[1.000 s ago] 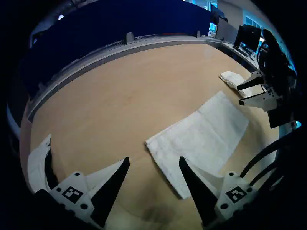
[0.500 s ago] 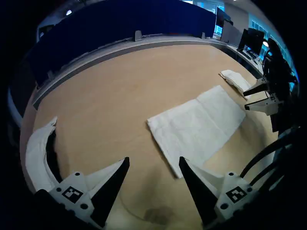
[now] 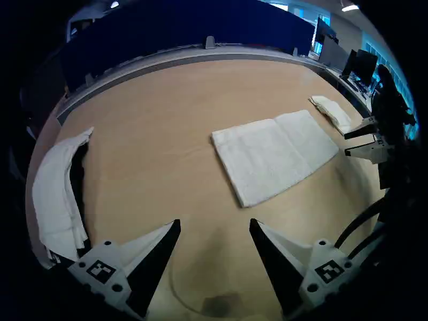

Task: Fold towel

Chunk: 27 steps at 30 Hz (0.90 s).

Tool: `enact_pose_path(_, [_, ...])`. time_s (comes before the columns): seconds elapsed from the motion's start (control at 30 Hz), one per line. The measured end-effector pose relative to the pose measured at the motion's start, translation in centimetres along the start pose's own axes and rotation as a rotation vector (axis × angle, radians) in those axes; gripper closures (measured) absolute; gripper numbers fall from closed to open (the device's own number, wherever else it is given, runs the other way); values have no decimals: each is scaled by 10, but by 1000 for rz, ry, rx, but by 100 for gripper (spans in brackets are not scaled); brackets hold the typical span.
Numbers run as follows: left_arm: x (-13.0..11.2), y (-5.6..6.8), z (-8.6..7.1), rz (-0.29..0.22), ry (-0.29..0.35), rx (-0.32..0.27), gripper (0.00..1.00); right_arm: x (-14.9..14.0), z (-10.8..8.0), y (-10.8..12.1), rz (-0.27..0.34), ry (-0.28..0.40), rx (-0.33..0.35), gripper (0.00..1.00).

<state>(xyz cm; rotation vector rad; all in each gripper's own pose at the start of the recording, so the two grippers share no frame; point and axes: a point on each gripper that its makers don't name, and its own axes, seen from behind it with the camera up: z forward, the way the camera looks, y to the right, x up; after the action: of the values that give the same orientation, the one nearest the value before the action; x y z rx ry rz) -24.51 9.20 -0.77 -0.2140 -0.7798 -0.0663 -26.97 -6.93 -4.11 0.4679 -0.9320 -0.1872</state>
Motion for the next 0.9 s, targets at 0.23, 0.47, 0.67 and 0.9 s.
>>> enact_pose_path(0.23, [-4, -15, -8, -35, 26, 61, 4, -1, 0, -1, -8, -4, 13, 7])
enact_pose_path(0.47, [-26, -45, -27, -135, 49, 173, 4, -7, 3, -4, -65, -29, 33, 7])
enact_pose_path(0.67, [-52, -53, -44, -240, 63, 219, 4, -9, 6, -6, -127, -50, 53, 9])
enact_pose_path(0.9, [-61, -59, -48, -259, 64, 232, 4, -6, 11, -8, -151, -61, 75, 10])
